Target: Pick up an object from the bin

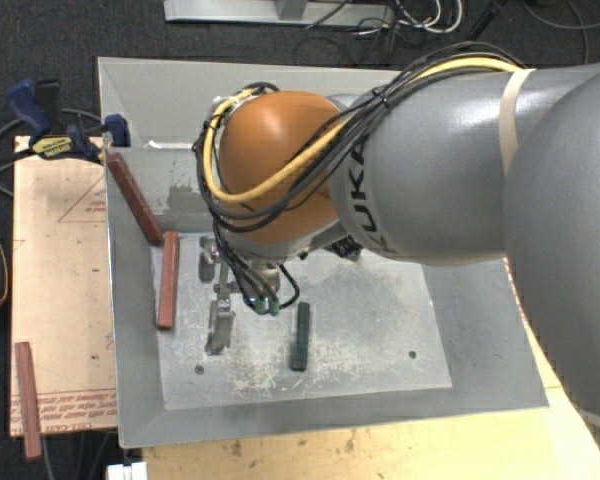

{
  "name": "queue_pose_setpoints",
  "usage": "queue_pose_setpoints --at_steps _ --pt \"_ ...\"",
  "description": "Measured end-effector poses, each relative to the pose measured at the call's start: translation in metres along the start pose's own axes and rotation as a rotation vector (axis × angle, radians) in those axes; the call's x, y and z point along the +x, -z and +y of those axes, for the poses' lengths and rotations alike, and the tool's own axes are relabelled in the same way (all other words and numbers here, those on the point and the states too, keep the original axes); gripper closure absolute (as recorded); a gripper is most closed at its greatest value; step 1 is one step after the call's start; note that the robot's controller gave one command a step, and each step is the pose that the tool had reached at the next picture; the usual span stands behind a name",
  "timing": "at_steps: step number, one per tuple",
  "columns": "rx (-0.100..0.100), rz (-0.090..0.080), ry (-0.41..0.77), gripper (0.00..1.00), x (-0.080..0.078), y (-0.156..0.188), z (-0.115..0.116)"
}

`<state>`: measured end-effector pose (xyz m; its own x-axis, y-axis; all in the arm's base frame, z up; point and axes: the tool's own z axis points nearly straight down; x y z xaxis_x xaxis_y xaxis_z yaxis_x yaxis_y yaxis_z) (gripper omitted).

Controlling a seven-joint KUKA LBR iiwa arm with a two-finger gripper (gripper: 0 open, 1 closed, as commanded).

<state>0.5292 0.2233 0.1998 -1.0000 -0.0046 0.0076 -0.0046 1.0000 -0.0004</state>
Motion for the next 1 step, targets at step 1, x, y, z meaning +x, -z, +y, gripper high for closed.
queue_pose_setpoints --at_steps 1 --pt "-0.002 -0.012 0.373 0.00 -0.0554 -0.1302 0.0057"
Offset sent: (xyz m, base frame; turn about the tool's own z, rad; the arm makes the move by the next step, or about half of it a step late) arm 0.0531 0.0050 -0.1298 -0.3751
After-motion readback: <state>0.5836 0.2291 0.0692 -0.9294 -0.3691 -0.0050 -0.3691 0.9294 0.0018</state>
